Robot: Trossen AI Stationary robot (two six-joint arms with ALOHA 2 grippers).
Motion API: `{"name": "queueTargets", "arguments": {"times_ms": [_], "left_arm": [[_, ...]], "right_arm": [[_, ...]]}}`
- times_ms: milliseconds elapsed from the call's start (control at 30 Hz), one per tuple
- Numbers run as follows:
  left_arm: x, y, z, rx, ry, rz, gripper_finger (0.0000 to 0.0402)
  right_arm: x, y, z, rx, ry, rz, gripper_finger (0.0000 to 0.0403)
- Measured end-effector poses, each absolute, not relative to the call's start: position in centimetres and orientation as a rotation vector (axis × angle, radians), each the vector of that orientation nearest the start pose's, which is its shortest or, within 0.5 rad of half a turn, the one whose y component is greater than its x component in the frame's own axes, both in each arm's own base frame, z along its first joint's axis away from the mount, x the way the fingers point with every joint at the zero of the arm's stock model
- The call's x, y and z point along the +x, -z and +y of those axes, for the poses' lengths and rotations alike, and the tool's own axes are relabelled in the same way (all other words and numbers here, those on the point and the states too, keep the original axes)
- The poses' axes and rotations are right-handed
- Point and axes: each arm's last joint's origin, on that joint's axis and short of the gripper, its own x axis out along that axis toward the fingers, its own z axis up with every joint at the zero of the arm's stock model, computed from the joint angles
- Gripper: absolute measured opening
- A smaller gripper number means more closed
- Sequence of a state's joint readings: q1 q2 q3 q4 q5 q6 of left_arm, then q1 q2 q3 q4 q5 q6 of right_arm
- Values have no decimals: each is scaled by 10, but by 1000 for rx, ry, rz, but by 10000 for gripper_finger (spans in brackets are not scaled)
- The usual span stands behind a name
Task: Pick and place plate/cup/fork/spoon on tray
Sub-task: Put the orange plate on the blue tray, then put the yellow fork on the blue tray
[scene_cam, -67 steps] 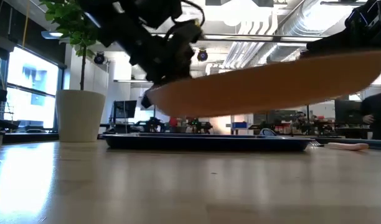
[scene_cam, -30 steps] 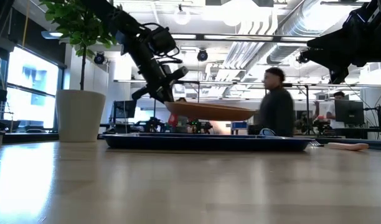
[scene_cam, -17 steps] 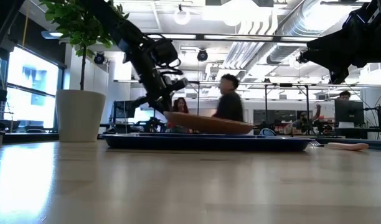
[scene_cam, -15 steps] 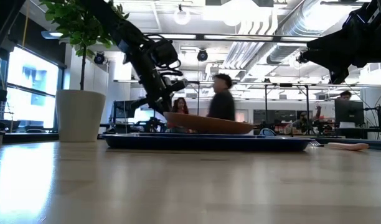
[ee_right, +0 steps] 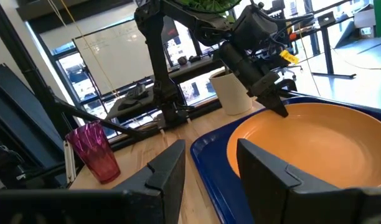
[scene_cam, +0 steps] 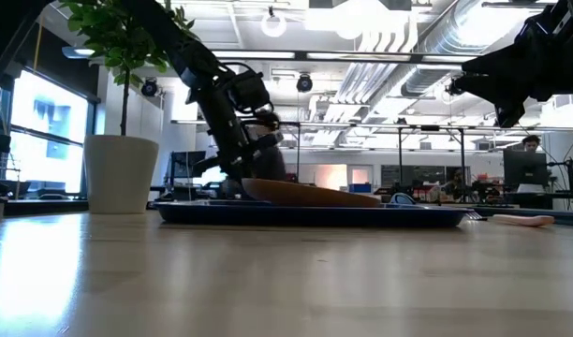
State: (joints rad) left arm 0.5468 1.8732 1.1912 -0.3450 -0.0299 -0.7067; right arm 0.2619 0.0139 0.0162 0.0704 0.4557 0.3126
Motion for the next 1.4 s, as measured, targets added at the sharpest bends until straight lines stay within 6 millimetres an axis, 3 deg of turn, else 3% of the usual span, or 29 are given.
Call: {"name": "queueTargets", "arguments": {"times_ms": [867,1233,1400], "left_arm": [[318,-168,197,-891,-883,795,78],[310,-203,195,-854,-852,705,79],[305,-224,190,-844,-817,646,79]], "right_arm": [[94,-176,12,345,179,-114,137],[89,-201,11,442,140,-366,137],[81,-217,8,665,87,-565,137]]}}
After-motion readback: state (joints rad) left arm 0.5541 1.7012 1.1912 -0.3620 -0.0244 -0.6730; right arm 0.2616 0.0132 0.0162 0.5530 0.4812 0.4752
